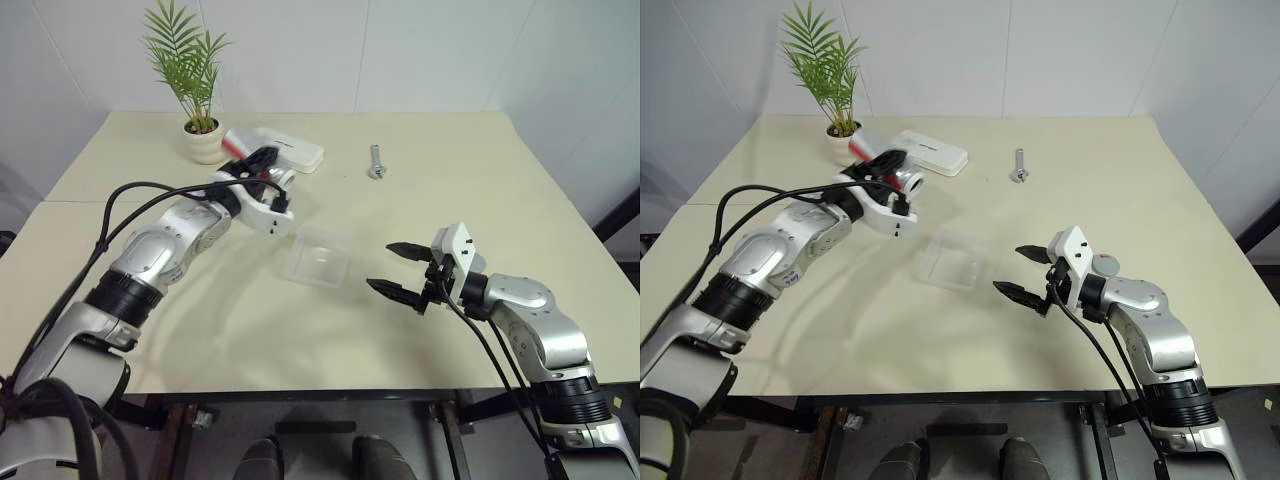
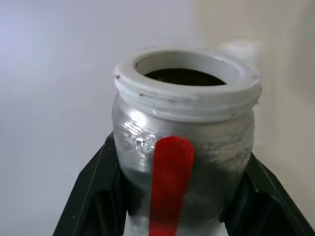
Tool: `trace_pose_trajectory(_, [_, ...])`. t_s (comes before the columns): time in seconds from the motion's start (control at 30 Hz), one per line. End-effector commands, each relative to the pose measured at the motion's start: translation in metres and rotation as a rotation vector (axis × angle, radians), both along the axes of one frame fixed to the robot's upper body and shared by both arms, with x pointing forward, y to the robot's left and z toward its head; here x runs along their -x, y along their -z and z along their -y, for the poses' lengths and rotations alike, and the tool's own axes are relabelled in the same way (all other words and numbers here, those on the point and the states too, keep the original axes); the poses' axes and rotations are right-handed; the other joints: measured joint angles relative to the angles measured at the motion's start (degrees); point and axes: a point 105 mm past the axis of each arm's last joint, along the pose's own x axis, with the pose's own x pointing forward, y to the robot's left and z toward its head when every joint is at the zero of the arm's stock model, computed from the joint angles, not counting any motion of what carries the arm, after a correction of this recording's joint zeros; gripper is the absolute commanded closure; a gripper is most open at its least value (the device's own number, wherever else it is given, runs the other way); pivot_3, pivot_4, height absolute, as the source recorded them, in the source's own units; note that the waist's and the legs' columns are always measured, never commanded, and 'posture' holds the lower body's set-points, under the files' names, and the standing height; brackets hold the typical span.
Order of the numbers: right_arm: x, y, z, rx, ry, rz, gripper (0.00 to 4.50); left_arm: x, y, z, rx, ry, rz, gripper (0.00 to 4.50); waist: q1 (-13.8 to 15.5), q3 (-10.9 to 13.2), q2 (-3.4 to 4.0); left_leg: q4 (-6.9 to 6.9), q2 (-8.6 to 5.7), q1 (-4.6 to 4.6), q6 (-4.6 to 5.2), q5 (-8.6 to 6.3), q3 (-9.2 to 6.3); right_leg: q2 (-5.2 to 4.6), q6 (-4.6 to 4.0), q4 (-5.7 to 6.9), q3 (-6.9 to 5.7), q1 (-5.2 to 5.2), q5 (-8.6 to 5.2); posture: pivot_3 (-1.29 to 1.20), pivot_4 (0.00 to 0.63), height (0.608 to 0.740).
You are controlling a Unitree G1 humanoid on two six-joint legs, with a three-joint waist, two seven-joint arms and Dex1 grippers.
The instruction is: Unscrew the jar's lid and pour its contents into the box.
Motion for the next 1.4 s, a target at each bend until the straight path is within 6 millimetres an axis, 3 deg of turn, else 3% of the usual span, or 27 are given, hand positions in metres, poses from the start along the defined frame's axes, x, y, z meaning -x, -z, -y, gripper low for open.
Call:
trace_pose_trajectory(0.03, [0.002,-0.012,-0.003,-0.031,-0.009,0.042,0.01,0.002,0.017,0.017,-0.183,0.057,0.061,2.54,-0.2,0.0,0.00,-0.02,0.00,0.00,0.01,-0.01,0.00,0.00,0.00,-0.03,0.00,0.00,0.00,0.00,0.150,0.740])
trace_pose_trajectory(0.27, [0.001,-0.014,-0.005,-0.055,-0.007,0.042,0.01,0.002,0.021,0.024,-0.268,0.092,0.111,2.54,-0.4,0.0,0.00,-0.18,0.05,-0.04,0.02,-0.03,0.05,0.02,-0.07,0.12,0.02,-0.24,-0.07,0.00,0.150,0.740])
trace_pose_trajectory(0.57, [-0.001,-0.012,-0.006,-0.067,-0.001,0.037,0.01,0.007,0.037,0.015,-0.256,0.074,0.023,2.54,-0.4,0.0,0.00,-0.06,0.04,-0.04,0.03,-0.03,0.05,0.01,-0.05,0.21,0.03,-0.19,-0.06,0.00,0.150,0.740])
trace_pose_trajectory(0.83, [-0.001,-0.012,-0.009,-0.071,-0.011,0.037,0.01,0.014,0.024,0.019,-0.204,0.101,0.042,2.54,-0.3,0.0,0.00,0.06,0.04,-0.03,0.04,-0.02,0.03,0.01,-0.06,0.34,0.03,-0.16,-0.06,0.00,0.150,0.740])
trace_pose_trajectory(0.97, [-0.001,-0.011,-0.009,-0.072,-0.012,0.035,0.01,0.012,0.014,0.005,0.010,0.089,-0.062,2.54,-0.4,0.0,0.00,0.05,0.04,0.00,0.04,-0.02,0.03,0.01,-0.07,0.40,0.03,-0.18,-0.07,0.00,0.150,0.740])
trace_pose_trajectory(1.13, [0.001,-0.010,-0.008,-0.059,-0.017,0.035,0.01,0.007,0.006,-0.037,0.399,0.034,-0.258,2.54,-0.4,0.0,0.00,0.04,0.05,0.02,0.04,-0.02,0.03,0.01,-0.08,0.42,0.04,-0.18,-0.07,0.00,0.150,0.740])
trace_pose_trajectory(1.27, [0.002,-0.011,-0.007,-0.047,-0.026,0.038,0.01,-0.002,0.020,-0.086,1.007,-0.035,-0.559,2.54,-0.3,0.0,0.00,0.14,0.04,0.02,0.05,-0.01,0.03,0.01,-0.08,0.49,0.04,-0.15,-0.07,0.00,0.150,0.740])
trace_pose_trajectory(1.4, [0.001,-0.012,-0.008,-0.029,-0.045,0.044,0.01,-0.002,0.032,-0.127,1.517,-0.033,-0.676,2.54,-0.4,0.0,0.00,0.20,0.05,0.05,0.07,0.01,-0.01,0.01,-0.08,0.63,0.03,-0.15,-0.07,0.00,0.150,0.740])
